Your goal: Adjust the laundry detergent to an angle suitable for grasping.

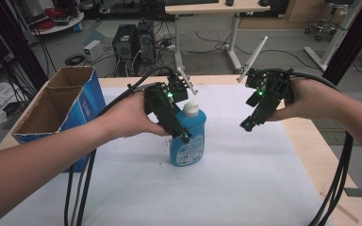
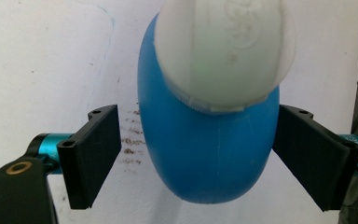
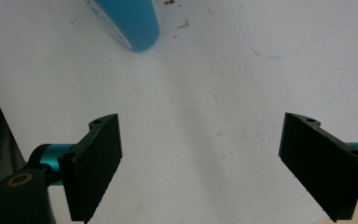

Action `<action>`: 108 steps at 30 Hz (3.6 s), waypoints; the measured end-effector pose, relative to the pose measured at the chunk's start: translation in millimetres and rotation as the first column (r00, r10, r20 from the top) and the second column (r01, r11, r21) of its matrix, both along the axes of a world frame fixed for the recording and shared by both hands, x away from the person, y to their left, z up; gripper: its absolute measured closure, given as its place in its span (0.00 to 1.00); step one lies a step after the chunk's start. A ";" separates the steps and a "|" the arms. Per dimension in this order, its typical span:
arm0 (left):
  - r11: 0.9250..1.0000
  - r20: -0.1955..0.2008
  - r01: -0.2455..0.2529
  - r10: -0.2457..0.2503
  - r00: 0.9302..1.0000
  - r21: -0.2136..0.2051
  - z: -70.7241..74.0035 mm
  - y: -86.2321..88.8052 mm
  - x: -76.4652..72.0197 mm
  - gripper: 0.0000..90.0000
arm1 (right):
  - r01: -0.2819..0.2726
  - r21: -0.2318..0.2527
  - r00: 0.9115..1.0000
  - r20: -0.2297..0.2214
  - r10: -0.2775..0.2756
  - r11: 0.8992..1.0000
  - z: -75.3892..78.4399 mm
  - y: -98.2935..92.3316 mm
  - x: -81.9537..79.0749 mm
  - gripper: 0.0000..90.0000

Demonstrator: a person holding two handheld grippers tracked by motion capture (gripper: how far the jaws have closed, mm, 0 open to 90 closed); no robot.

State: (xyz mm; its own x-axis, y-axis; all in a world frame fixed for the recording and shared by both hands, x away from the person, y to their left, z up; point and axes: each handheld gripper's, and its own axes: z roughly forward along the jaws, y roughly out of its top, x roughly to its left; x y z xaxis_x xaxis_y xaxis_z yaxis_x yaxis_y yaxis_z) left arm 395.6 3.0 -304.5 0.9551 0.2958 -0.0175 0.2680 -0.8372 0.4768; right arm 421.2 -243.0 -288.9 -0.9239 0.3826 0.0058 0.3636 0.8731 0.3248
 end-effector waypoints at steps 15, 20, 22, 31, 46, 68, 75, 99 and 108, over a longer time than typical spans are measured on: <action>1.000 -0.026 -0.028 0.028 0.999 -0.001 -7.6 -3.1 0.2 0.18 | 0.002 0.003 1.000 -0.003 -0.002 1.000 -2.6 -2.4 -0.5 0.14; 0.999 -0.029 -0.033 0.033 0.999 0.001 -9.1 -3.1 0.3 0.20 | 0.005 0.002 1.000 -0.004 -0.005 1.000 -2.8 -2.9 -0.9 0.14; 0.999 -0.029 -0.035 0.035 0.999 0.003 -9.3 -2.9 0.4 0.21 | 0.006 0.002 1.000 -0.004 -0.006 1.000 -2.9 -3.2 -0.9 0.14; 0.999 -0.034 -0.046 0.045 0.998 -0.005 -9.3 -1.8 1.7 0.26 | 0.009 0.004 1.000 -0.004 -0.009 1.000 -3.8 -3.3 -1.0 0.14; 0.997 -0.027 -0.077 0.077 0.997 -0.003 -10.6 -4.3 0.4 0.32 | 0.013 0.007 1.000 -0.007 -0.013 1.000 -5.3 -3.9 -1.3 0.14; 0.997 0.001 -0.073 0.073 0.997 -0.011 -9.7 -5.3 -5.4 0.43 | 0.020 0.008 1.000 -0.009 -0.020 1.000 -7.1 -4.3 -1.7 0.14; 0.999 0.000 -0.044 0.044 0.999 -0.016 -9.4 -2.5 -3.6 0.44 | 0.022 0.010 1.000 -0.008 -0.022 1.000 -6.4 -5.6 -2.1 0.14; 0.993 0.040 0.092 -0.089 0.995 -0.079 17.9 34.9 -5.8 0.44 | 0.025 0.012 1.000 -0.010 -0.025 1.000 -7.1 -3.1 -0.8 0.14; 0.981 0.062 0.172 -0.167 0.984 -0.091 20.7 50.6 -7.0 0.44 | 0.028 0.010 1.000 -0.008 -0.028 1.000 -6.6 -3.6 -2.1 0.14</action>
State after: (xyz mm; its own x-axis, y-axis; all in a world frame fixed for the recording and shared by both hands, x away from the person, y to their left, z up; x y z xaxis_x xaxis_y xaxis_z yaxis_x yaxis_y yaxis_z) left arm 388.6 53.5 -283.8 0.9916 0.1288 0.0152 0.0976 -0.8184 0.5664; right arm 419.1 -246.6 -295.4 -0.9129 0.4079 0.0174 0.3902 0.8592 0.3309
